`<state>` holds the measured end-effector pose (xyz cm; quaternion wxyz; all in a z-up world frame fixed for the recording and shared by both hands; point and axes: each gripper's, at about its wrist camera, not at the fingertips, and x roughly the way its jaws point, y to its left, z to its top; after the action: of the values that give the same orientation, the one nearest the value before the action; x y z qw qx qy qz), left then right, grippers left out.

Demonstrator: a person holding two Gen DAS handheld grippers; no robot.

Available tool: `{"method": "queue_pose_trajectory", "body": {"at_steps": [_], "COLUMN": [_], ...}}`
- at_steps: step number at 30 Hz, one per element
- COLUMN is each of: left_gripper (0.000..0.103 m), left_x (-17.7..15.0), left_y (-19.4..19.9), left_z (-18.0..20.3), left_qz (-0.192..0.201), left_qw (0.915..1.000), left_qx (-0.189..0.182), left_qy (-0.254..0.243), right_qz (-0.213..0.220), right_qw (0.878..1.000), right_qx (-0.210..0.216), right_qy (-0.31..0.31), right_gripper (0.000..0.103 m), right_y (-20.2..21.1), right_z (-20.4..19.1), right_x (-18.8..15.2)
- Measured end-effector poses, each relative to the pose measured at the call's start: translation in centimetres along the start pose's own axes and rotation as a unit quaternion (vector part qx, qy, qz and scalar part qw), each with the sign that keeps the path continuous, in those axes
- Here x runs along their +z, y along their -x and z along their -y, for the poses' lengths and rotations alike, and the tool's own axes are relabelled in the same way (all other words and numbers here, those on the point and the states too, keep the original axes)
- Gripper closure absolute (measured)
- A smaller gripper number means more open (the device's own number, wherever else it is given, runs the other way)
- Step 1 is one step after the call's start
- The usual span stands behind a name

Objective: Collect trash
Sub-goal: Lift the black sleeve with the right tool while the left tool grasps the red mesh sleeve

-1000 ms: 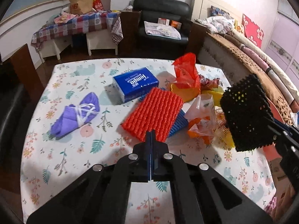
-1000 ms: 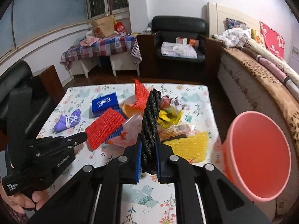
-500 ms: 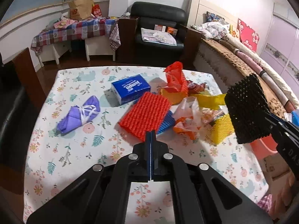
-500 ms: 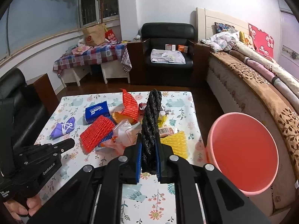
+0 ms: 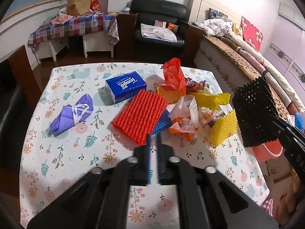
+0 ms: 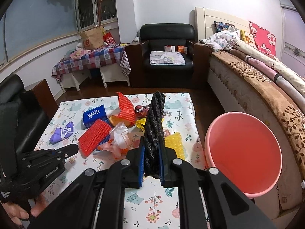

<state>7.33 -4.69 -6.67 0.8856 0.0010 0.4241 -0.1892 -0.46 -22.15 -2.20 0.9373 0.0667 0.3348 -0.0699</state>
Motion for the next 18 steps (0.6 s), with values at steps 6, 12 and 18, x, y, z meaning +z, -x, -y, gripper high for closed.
{"method": "queue_pose_trajectory", "body": {"at_steps": [6,12,18], "left_gripper": [0.076,0.075,0.076], "left_x": [0.6,1.0,1.0], "left_y": [-0.9,-1.9,-3.0], "left_z": [0.0,0.1,0.0], "left_qz": [0.001,-0.001,-0.010], "left_qw": [0.9999,0.9992,0.9982], "left_qx": [0.008,0.028,0.041], "left_qy": [-0.009,-0.029,-0.042], "right_qz": [-0.001,-0.006,-0.013], "right_qw": [1.000,1.000,1.000], "right_qx": [-0.002,-0.004,-0.004], "right_qy": [0.001,0.001,-0.002], "right_gripper": [0.092,0.091,0.091], "right_y": [-0.1,-0.5,-1.2], "right_z": [0.2,0.4,0.5], "right_x": [0.0,-0.1,-0.3]}}
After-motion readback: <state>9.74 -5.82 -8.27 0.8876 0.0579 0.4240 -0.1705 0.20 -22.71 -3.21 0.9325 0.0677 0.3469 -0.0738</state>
